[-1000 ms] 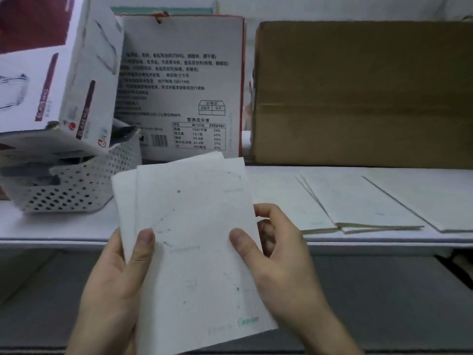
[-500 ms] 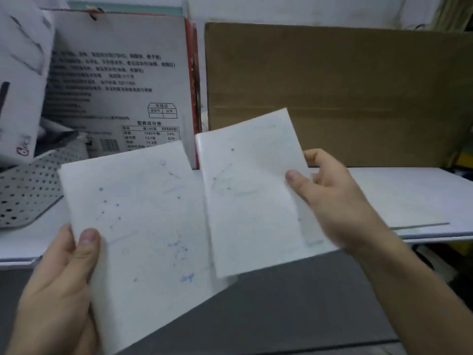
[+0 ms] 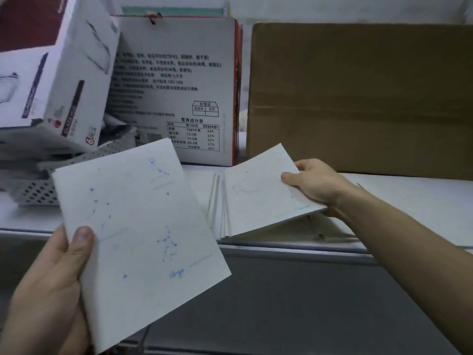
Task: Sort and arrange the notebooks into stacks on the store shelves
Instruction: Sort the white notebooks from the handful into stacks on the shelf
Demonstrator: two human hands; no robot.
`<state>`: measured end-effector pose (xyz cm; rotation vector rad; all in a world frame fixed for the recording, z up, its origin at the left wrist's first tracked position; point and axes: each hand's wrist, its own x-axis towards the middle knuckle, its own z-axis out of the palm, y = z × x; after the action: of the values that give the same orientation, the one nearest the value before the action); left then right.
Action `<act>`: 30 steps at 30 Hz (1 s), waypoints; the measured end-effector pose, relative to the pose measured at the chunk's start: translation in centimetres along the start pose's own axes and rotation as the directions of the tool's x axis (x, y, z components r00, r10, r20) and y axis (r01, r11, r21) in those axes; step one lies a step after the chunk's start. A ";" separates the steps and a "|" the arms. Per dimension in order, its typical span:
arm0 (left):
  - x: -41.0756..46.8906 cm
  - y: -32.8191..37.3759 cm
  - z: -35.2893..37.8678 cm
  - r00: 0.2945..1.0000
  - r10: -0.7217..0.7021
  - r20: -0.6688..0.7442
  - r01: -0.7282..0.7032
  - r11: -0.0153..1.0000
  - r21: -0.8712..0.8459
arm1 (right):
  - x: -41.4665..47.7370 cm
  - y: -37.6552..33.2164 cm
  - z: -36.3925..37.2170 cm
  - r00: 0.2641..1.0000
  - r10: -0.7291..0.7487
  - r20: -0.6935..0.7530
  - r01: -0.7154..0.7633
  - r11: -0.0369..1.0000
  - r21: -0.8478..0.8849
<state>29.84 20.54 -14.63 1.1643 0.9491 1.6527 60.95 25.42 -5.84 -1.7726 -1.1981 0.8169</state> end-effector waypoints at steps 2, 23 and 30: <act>1.1 0.4 -1.8 0.994 -0.006 0.106 0.005 1.000 0.005 | -0.3 -0.1 0.7 0.999 -0.040 -0.021 0.039 0.997 -0.070; -0.8 0.1 9.8 0.939 -0.155 0.306 0.207 0.968 -0.143 | -12.6 6.3 3.4 0.905 -0.354 -0.236 0.414 0.862 0.292; -1.4 -0.5 12.6 0.934 -0.203 0.293 0.251 0.958 -0.136 | -12.3 7.4 -3.6 0.919 -0.258 -0.299 0.330 0.917 0.224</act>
<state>42.31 20.59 -12.11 1.0888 0.7193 1.3174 62.91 11.41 -10.01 -1.3824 -1.0856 0.5170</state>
